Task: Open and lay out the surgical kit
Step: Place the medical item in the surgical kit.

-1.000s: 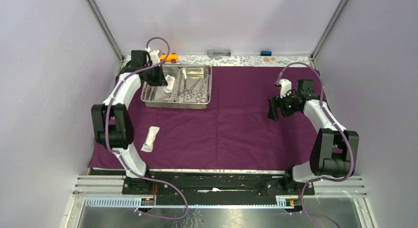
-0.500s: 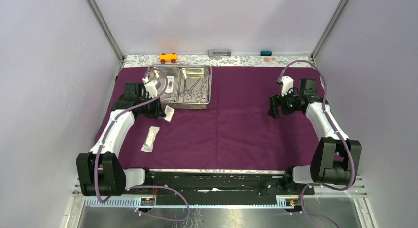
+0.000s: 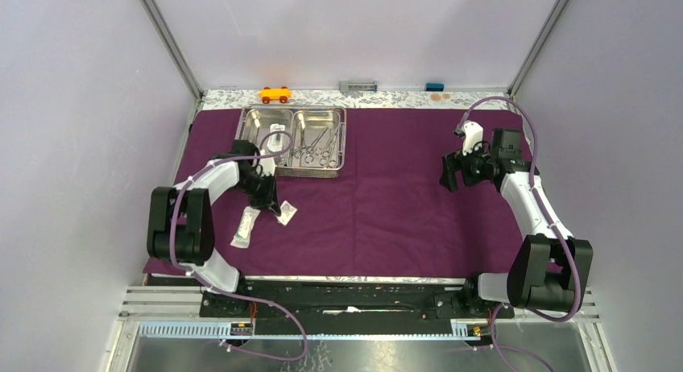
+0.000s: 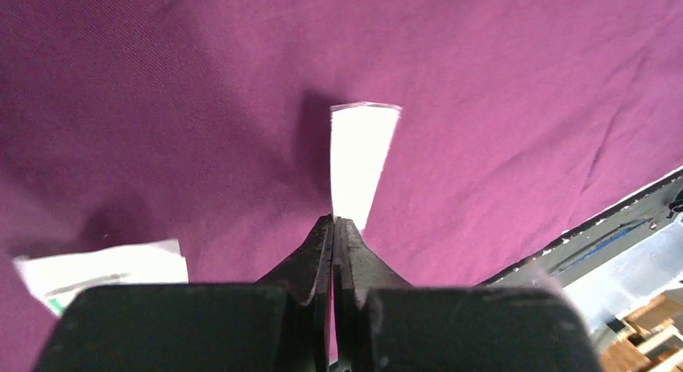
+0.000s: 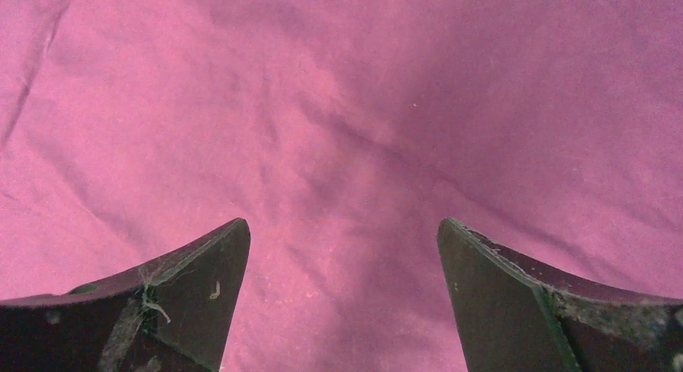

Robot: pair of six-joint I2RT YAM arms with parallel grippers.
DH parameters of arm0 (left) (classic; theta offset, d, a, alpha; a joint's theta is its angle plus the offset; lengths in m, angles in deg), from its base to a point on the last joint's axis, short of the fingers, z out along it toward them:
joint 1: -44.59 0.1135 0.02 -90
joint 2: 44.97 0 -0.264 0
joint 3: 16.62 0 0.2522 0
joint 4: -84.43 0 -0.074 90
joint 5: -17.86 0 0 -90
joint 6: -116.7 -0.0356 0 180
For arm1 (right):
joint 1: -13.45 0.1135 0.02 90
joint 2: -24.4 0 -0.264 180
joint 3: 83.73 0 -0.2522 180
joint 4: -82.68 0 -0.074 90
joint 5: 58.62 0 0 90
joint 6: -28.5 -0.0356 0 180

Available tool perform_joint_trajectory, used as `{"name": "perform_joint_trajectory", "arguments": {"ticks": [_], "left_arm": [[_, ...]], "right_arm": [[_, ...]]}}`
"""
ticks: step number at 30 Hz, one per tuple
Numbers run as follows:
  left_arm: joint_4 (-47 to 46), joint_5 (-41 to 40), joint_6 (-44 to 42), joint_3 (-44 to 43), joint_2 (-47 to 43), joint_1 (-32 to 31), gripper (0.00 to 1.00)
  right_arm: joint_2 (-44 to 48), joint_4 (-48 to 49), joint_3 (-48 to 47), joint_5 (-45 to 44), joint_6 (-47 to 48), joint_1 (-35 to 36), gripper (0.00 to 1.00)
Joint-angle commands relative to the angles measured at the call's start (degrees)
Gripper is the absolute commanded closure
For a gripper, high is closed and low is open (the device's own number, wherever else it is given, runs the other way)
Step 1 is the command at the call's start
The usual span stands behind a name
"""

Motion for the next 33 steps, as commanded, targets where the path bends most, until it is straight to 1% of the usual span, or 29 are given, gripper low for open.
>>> {"name": "perform_joint_trajectory", "arguments": {"ticks": [1,2,3,5,9,11,14,18,22,24,27,29,33], "left_arm": [[1.6,-0.8,0.1,-1.6,3.1,0.1,1.00],[1.8,-0.8,0.0,-1.6,3.3,0.1,1.00],[1.8,-0.6,-0.1,-1.6,3.1,-0.1,0.97],[2.0,-0.9,-0.1,-1.6,2.5,-0.9,0.88],[2.0,-1.6,0.1,-1.6,1.0,-1.6,0.75],[2.1,-2.1,0.3,-1.7,0.2,-1.7,0.66],[2.8,-2.3,0.4,-2.1,-1.0,-1.7,0.58],[3.5,-1.3,0.1,-2.6,-2.8,-1.7,0.55],[4.2,0.5,-0.6,-3.2,-2.6,-1.7,0.55],[3.9,0.1,-1.0,-3.9,-2.1,-1.7,0.55],[0.8,-0.1,-1.6,-4.5,-2.1,-1.6,0.54],[-2.2,1.4,-1.6,-4.5,-2.1,-1.7,0.53],[-5.4,2.5,-2.1,-6.4,0.3,-1.7,0.52]], "right_arm": [[-0.2,1.4,0.3,-1.6,0.1,0.3,0.06],[-0.4,1.4,0.4,-1.7,0.3,0.3,0.06],[-0.9,1.4,0.3,-1.9,0.4,0.3,0.06],[-1.5,1.4,0.2,-2.3,0.6,0.3,0.06],[-2.3,1.3,0.3,-2.9,1.0,0.3,0.06],[-2.4,1.4,0.3,-3.0,1.0,0.3,0.06],[-2.9,1.3,0.1,-2.8,1.0,0.3,0.06],[-3.2,1.4,0.0,-2.6,0.9,0.3,0.07],[-3.4,1.1,-0.1,-2.3,1.0,0.3,0.06],[-3.4,1.0,-0.1,-2.1,0.9,0.3,0.06],[-3.3,1.0,-0.1,-1.9,0.9,0.3,0.07],[-3.3,1.0,-0.1,-1.8,0.9,0.3,0.06],[-4.1,0.7,-0.3,-1.7,1.0,0.3,0.06]]}}
